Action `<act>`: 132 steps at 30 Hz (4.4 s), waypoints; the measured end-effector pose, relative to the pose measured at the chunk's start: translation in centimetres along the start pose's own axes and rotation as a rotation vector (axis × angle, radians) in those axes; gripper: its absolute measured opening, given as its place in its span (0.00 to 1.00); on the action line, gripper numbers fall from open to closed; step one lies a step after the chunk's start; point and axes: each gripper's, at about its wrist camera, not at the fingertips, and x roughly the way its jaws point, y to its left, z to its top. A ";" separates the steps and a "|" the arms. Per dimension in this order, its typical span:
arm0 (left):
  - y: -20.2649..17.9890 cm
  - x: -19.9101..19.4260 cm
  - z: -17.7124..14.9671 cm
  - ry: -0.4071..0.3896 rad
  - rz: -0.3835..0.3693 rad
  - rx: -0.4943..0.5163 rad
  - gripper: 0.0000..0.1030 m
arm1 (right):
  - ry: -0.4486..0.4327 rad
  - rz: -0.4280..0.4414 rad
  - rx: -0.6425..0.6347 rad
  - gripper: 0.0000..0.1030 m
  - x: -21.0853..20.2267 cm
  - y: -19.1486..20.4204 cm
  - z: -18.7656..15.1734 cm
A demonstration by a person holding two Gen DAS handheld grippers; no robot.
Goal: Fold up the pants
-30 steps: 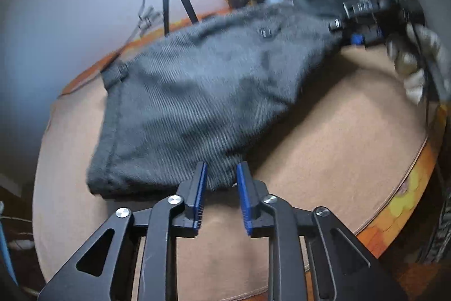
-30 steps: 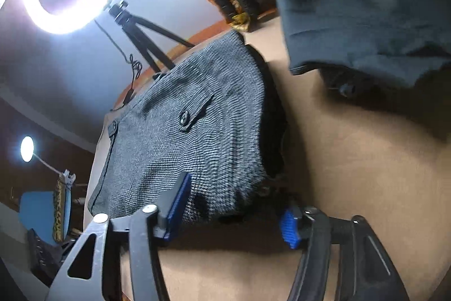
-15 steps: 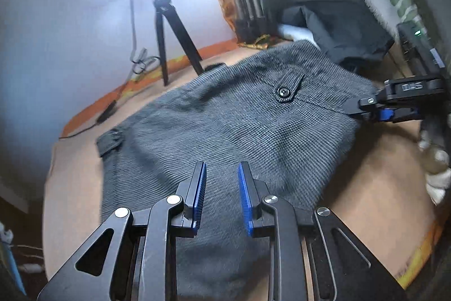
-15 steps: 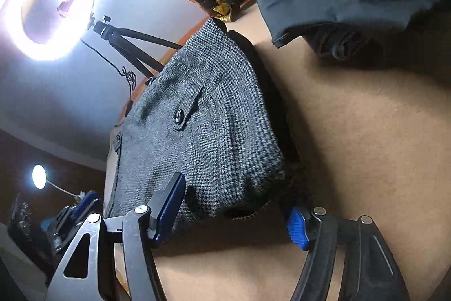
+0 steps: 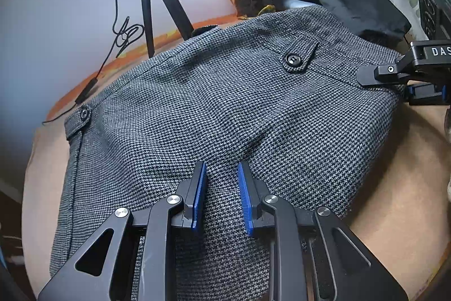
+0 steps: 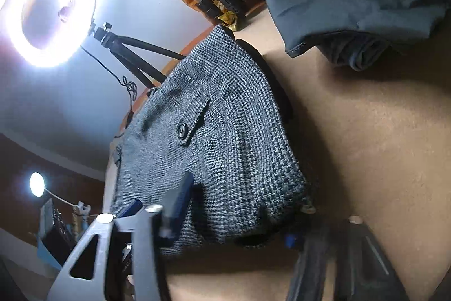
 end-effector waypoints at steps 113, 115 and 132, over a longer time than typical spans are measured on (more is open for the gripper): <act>12.6 -7.9 -6.2 -0.113 -0.029 -0.340 0.21 | 0.074 0.059 -0.747 0.40 11.2 21.1 1.1; 12.5 -7.2 -6.5 -0.087 -0.031 -0.332 0.21 | 0.079 0.042 -0.761 0.40 12.1 21.3 1.3; 15.5 -6.4 -8.9 -0.051 -0.099 -0.503 0.29 | 0.103 -0.079 -0.753 0.45 17.3 22.3 2.9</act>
